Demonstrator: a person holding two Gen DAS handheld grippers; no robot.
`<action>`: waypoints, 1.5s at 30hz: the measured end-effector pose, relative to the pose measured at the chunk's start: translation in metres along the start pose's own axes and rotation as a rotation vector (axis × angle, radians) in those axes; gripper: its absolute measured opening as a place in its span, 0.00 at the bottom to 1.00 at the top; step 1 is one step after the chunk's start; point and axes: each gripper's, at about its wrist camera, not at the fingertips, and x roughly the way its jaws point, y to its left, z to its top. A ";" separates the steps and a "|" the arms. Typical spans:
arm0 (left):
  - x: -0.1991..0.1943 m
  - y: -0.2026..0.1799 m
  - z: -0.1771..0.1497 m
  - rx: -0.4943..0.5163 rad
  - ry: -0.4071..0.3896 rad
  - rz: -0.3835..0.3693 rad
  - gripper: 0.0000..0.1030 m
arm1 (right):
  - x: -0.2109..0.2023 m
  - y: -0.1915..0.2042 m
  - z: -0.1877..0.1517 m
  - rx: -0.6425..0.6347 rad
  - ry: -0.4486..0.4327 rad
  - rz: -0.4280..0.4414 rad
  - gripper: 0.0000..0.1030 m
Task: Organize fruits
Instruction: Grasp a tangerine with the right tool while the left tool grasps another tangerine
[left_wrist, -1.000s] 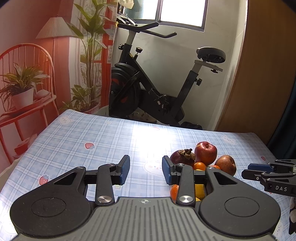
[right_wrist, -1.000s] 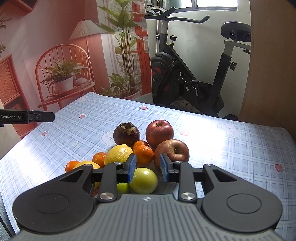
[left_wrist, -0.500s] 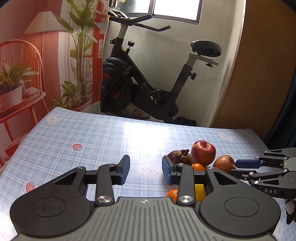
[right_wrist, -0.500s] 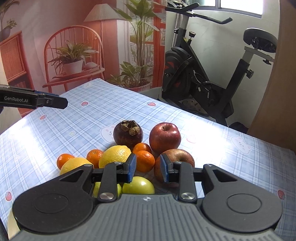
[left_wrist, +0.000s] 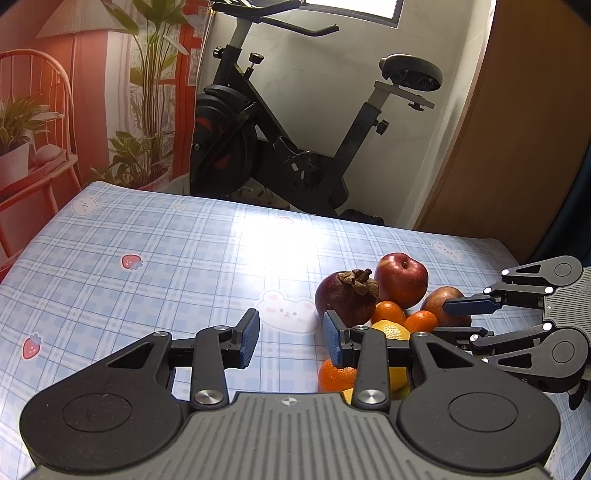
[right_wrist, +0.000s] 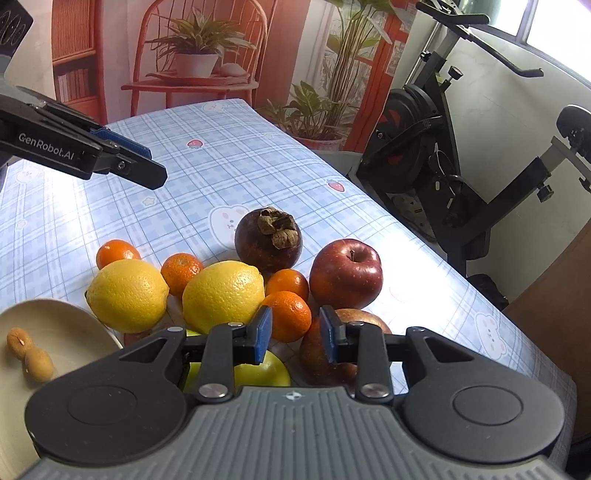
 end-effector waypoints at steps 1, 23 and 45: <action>0.001 0.000 -0.002 0.000 0.005 -0.003 0.39 | 0.001 0.001 0.001 -0.019 0.003 0.002 0.32; 0.003 0.001 -0.007 -0.022 0.011 -0.005 0.39 | 0.033 0.011 0.003 -0.157 0.109 -0.004 0.23; 0.010 0.000 -0.011 -0.019 0.047 -0.023 0.39 | 0.021 -0.016 -0.008 0.184 0.091 -0.022 0.30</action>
